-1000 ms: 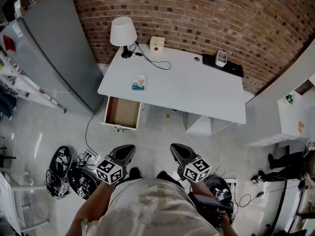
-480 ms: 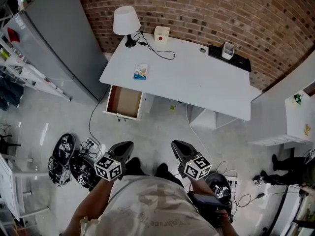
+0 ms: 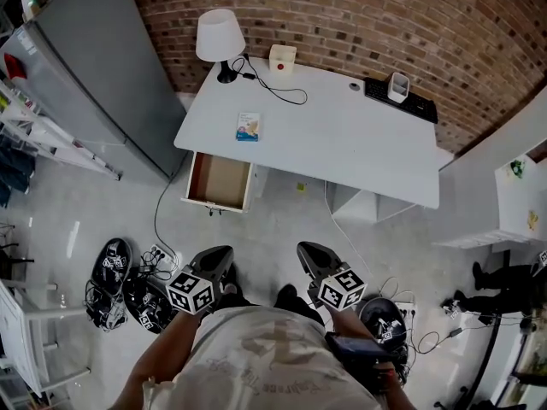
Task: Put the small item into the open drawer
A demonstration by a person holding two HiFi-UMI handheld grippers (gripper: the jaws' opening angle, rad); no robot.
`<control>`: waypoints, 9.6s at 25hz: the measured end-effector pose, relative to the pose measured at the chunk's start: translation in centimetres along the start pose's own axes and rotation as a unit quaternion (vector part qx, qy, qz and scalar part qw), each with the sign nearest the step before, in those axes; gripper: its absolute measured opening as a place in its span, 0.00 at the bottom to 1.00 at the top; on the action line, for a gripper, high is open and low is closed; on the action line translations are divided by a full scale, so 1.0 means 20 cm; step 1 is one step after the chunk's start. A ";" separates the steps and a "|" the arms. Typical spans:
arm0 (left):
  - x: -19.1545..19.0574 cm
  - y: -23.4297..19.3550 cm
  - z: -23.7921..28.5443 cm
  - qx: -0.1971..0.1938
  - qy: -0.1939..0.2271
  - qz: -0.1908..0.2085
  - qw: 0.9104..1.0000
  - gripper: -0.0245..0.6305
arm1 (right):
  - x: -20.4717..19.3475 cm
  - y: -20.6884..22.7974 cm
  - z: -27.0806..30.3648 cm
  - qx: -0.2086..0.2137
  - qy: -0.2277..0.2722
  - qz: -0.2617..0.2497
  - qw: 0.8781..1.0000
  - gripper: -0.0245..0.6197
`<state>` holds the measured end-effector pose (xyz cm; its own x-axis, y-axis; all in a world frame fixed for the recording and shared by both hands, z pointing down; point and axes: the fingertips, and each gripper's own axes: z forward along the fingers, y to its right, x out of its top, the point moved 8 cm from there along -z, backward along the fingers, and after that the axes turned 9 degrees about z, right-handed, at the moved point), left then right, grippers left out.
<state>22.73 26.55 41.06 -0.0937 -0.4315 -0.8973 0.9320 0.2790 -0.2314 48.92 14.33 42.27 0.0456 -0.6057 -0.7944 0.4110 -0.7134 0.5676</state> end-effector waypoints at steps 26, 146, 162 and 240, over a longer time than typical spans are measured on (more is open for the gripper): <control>0.11 -1.19 -0.30 -0.056 0.040 -0.017 0.997 0.06 | 0.05 -0.49 1.02 -0.086 -0.014 -0.028 0.996 0.05; 0.46 -2.05 0.31 -0.003 -0.065 -0.075 0.995 0.06 | 0.45 0.81 2.52 -0.328 -0.186 0.024 0.926 0.53; 0.45 -2.13 0.33 0.013 -0.075 -0.094 0.993 0.06 | 0.42 0.93 2.67 -0.373 -0.241 0.025 0.896 0.55; 0.37 -2.15 0.06 -0.072 -0.052 -0.062 0.994 0.06 | 0.29 0.40 2.34 -0.299 -0.199 0.063 0.931 0.60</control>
<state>-17.52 10.31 44.84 -0.1613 -0.5543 -0.8165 0.8551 0.3346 -0.3960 9.86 -11.33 52.39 -0.1633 -0.8389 -0.5192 0.8639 -0.3757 0.3355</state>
